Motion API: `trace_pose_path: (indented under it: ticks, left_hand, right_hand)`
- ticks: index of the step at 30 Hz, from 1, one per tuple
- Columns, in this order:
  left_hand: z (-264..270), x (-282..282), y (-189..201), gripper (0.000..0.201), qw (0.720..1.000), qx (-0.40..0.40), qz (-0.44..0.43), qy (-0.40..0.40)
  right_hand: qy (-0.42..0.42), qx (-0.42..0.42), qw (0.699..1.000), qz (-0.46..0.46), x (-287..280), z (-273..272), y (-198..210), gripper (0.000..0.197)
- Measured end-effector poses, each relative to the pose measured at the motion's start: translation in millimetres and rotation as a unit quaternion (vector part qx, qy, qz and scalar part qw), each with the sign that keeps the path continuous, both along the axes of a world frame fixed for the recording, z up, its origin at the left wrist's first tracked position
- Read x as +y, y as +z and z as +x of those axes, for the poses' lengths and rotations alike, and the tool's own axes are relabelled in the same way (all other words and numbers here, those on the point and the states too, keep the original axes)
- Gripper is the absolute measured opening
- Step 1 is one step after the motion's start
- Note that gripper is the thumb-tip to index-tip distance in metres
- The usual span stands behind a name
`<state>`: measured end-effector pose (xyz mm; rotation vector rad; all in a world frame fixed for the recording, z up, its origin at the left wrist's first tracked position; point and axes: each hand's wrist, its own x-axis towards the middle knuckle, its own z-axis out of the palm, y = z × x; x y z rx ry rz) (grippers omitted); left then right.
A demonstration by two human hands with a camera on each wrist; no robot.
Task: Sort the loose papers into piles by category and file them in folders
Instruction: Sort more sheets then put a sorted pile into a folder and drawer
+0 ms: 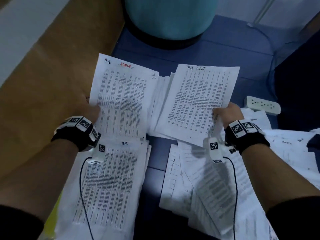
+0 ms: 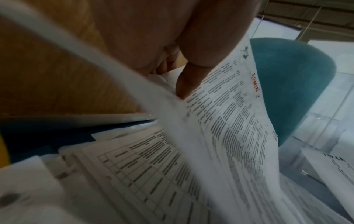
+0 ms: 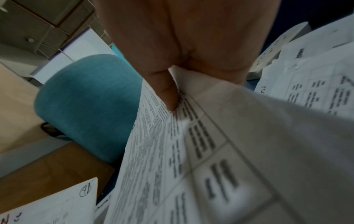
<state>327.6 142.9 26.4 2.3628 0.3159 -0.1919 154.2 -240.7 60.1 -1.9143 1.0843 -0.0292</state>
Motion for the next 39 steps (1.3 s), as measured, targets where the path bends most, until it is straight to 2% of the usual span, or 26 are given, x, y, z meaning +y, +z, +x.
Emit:
trace_pose_path:
  ticks: [5,10,15,17,18,20,22,26,31,35,39]
  left_hand:
    - [39.8,-1.3,-28.6,0.020,0.999,0.026,0.032,-0.023]
    - [54.4,-10.6,-49.5,0.046,0.997,0.058,0.036,-0.046]
    - [52.2,-18.8,-61.2,0.076,0.994,0.063,0.053,-0.073]
    - [50.4,-18.6,-58.5,0.087,0.993,0.050,0.067,-0.083]
    - [47.7,-20.3,-53.5,0.088,0.993,0.044,0.073,-0.084]
    - [41.8,-23.0,-45.4,0.076,0.993,0.024,0.085,-0.084]
    - [30.9,-28.6,-32.9,0.066,0.992,0.004,0.080,-0.098]
    - [-4.0,-41.8,-0.3,0.056,0.992,-0.014,0.008,-0.126]
    - [-101.1,-84.6,37.9,0.036,0.966,-0.030,-0.083,-0.244]
    - [-180.1,-122.8,27.7,0.035,0.939,0.033,-0.122,-0.319]
    - [-234.9,-153.8,3.2,0.037,0.918,0.078,-0.110,-0.373]
  right_hand:
    - [0.006,0.061,0.998,-0.001,-10.6,40.3,-26.3,0.032]
    - [0.005,0.132,0.991,-0.013,-11.1,63.8,-59.9,0.033]
    - [-0.004,0.132,0.989,-0.066,-5.9,62.4,-86.5,0.033]
    - [-0.007,0.129,0.988,-0.089,-2.2,58.6,-84.9,0.042]
    - [-0.014,0.121,0.988,-0.089,-1.0,57.6,-83.6,0.048]
    - [-0.025,0.095,0.990,-0.097,0.5,51.9,-74.4,0.063]
    - [-0.009,0.087,0.989,-0.119,-0.4,41.8,-61.3,0.067]
    - [0.084,0.111,0.985,-0.106,2.4,-2.2,-27.2,0.044]
    - [0.088,0.067,0.992,-0.064,8.1,-95.0,-1.3,0.020]
    - [0.069,0.083,0.993,-0.044,7.7,-174.4,0.0,0.018]
    - [0.053,0.160,0.985,-0.031,5.7,-237.7,-17.2,0.024]
